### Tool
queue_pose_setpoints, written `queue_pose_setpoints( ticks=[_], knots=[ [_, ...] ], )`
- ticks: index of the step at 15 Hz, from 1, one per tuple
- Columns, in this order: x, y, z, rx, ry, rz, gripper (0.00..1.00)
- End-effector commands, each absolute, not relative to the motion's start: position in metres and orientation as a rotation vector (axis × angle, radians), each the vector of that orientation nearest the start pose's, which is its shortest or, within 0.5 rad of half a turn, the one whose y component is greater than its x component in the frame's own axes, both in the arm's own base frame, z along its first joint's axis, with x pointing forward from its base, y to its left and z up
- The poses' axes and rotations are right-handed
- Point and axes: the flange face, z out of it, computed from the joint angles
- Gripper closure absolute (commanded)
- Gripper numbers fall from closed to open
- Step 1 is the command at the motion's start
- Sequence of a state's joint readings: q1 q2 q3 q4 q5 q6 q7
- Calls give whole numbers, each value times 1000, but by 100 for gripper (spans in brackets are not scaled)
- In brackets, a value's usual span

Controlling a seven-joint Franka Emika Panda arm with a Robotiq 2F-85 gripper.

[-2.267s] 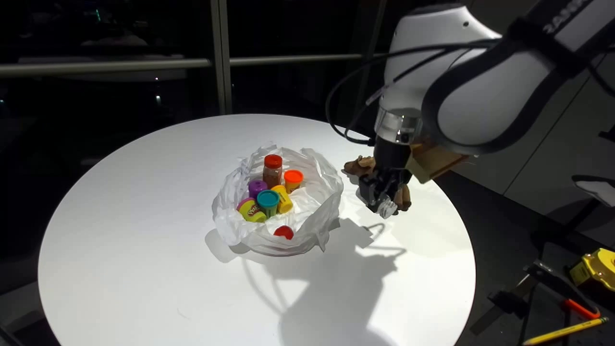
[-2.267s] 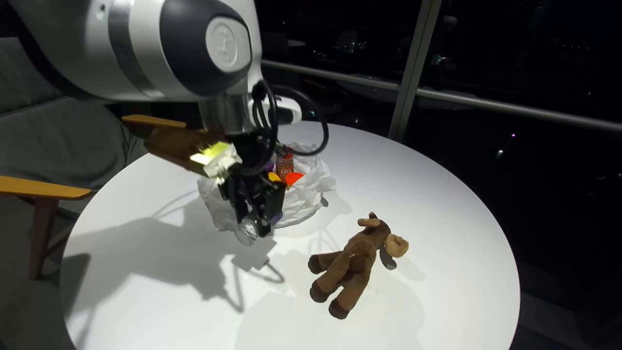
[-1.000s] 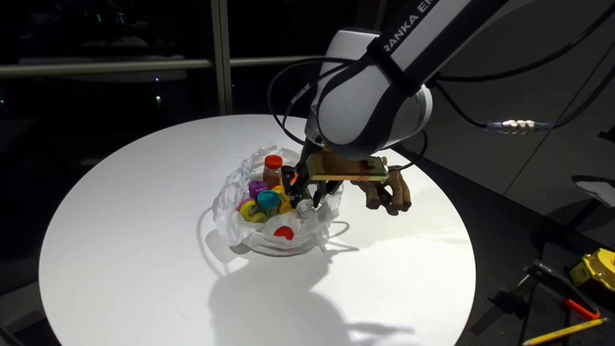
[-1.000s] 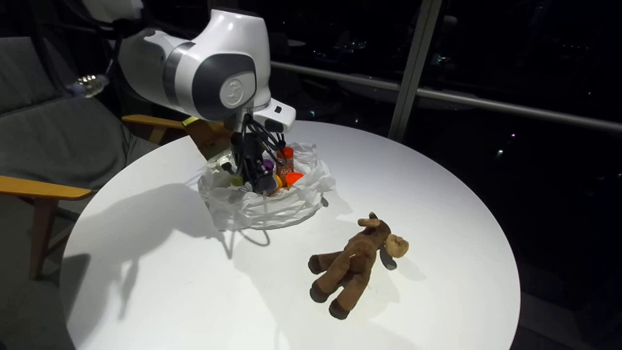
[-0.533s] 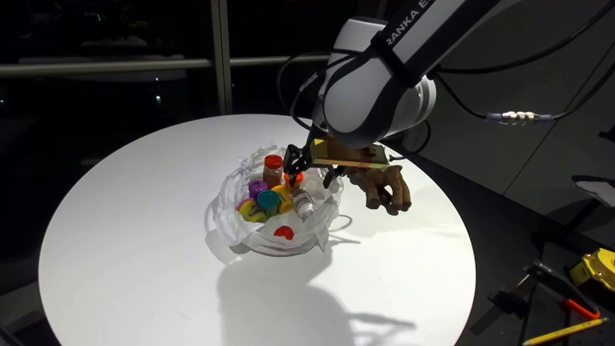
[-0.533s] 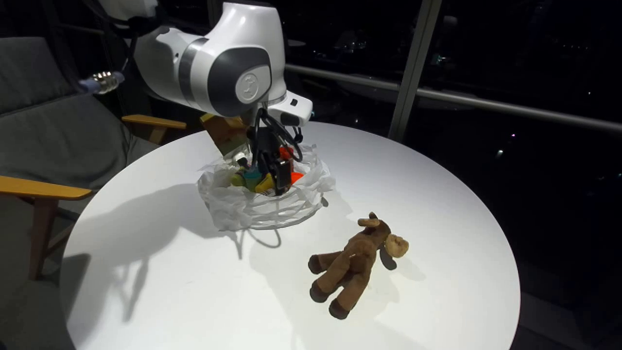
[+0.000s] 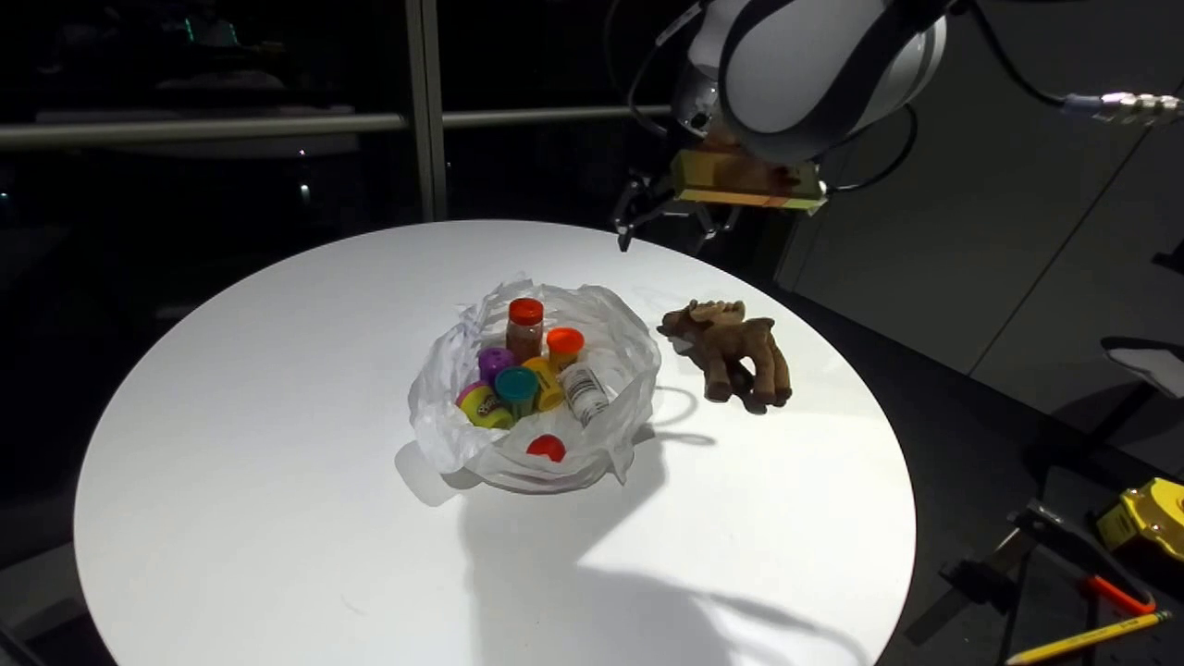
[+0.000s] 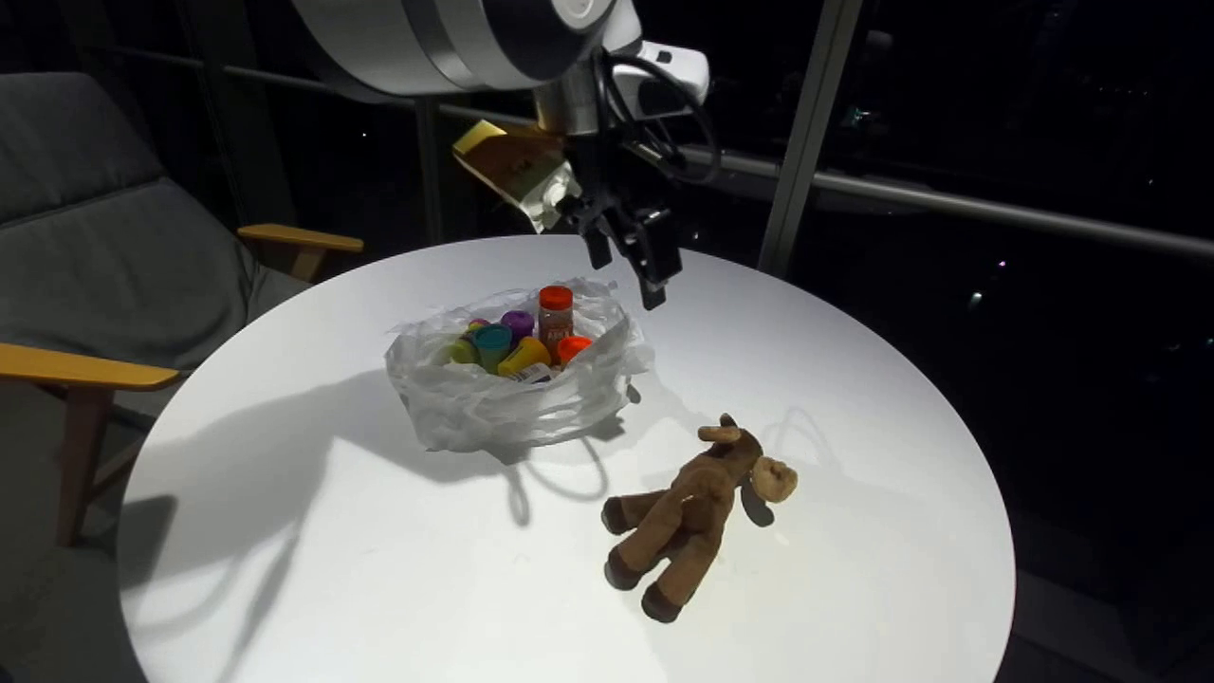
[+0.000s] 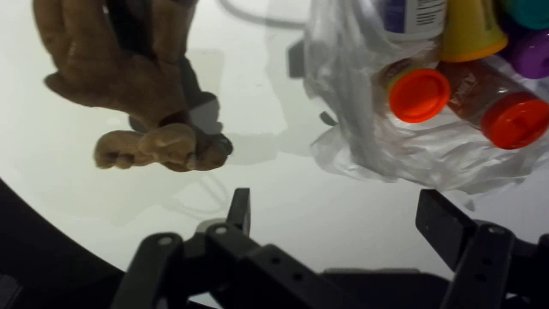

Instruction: Put the objects on the table into the plastic bag.

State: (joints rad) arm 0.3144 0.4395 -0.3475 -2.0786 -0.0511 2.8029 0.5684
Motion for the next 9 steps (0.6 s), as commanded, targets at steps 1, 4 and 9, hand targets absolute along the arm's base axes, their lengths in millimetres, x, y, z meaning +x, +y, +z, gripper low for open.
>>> queue_pose_setpoints(
  ticks=[1,4,9],
  knots=[
    [595,-45,248,-3162,797,-463,0],
    [578,-67,222,-3260,752,-339,0],
    [560,-91,189,-3397,680,-179,0]
  ],
)
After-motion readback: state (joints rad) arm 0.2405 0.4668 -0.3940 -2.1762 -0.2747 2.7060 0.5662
